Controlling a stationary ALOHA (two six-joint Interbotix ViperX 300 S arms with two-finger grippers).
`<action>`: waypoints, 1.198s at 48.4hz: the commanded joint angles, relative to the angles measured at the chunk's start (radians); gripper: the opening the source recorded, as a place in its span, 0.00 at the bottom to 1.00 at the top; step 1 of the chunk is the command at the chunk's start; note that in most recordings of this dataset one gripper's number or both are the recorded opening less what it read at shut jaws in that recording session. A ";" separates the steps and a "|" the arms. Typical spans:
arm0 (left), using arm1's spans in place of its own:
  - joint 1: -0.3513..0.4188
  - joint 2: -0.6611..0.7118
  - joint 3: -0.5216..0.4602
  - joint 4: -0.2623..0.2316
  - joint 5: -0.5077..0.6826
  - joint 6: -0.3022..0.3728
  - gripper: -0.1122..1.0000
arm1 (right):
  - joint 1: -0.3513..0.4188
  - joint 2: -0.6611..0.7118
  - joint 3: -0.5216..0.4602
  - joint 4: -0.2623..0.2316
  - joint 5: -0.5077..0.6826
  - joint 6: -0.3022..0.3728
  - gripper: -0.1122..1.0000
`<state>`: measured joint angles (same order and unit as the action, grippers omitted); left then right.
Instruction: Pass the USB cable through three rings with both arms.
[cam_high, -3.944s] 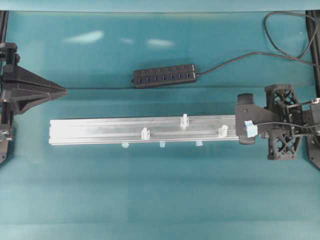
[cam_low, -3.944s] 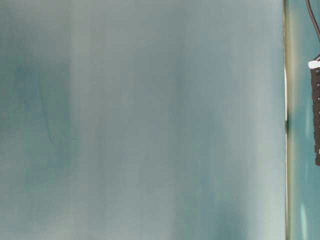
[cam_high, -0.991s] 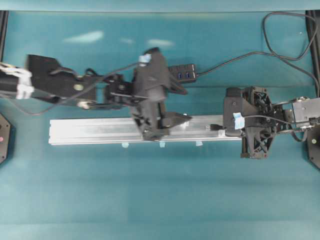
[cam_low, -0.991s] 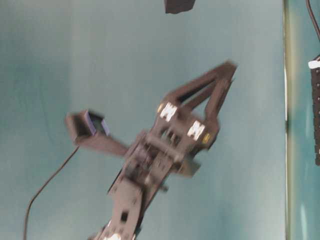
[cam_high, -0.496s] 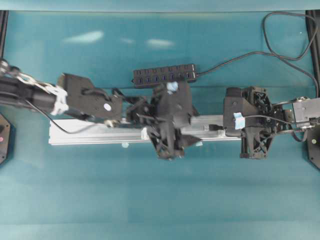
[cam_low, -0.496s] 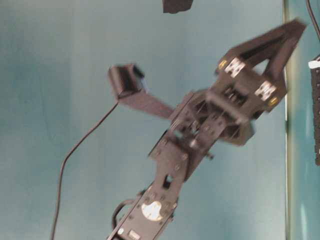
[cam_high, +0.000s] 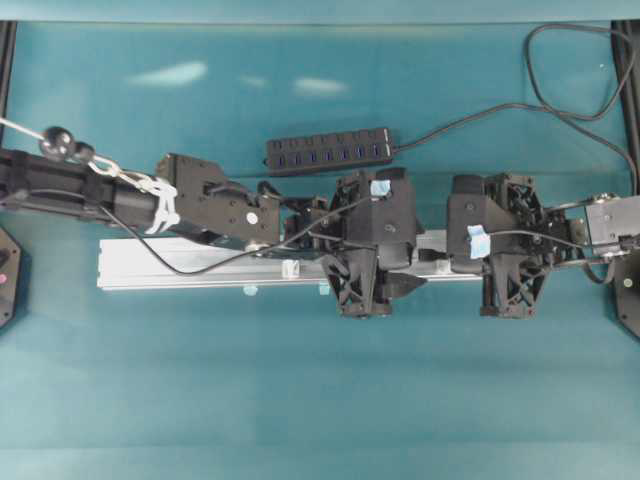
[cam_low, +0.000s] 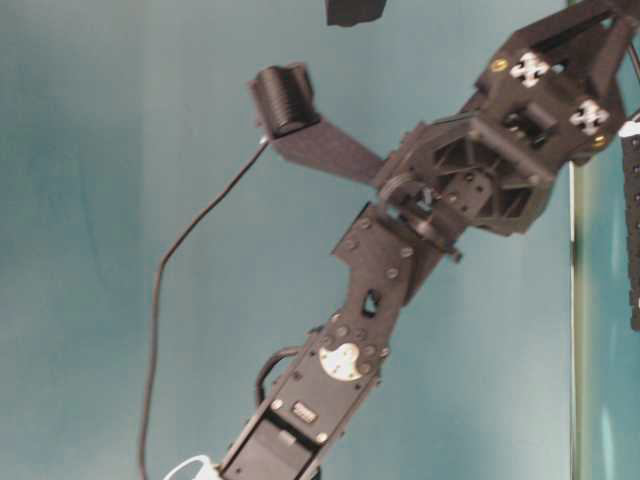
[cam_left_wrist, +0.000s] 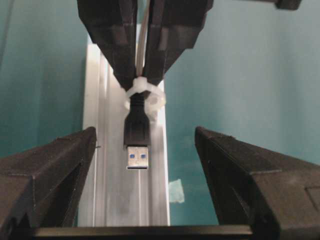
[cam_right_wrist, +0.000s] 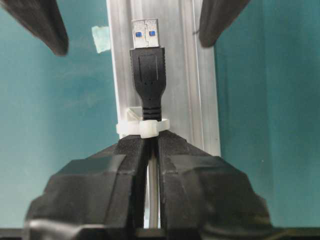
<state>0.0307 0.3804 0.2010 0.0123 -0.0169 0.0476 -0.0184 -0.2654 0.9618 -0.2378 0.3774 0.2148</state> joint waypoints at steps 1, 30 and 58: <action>0.002 0.002 -0.017 0.002 -0.003 0.000 0.89 | -0.002 -0.009 -0.006 0.000 -0.008 0.014 0.02; 0.006 0.044 -0.018 0.002 -0.035 0.000 0.84 | 0.000 -0.008 -0.005 0.000 -0.025 0.012 0.02; 0.006 0.058 -0.028 0.002 -0.049 0.005 0.34 | 0.000 -0.006 -0.005 0.000 -0.025 0.012 0.02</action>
<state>0.0383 0.4433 0.1933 0.0123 -0.0614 0.0537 -0.0184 -0.2654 0.9633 -0.2362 0.3605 0.2163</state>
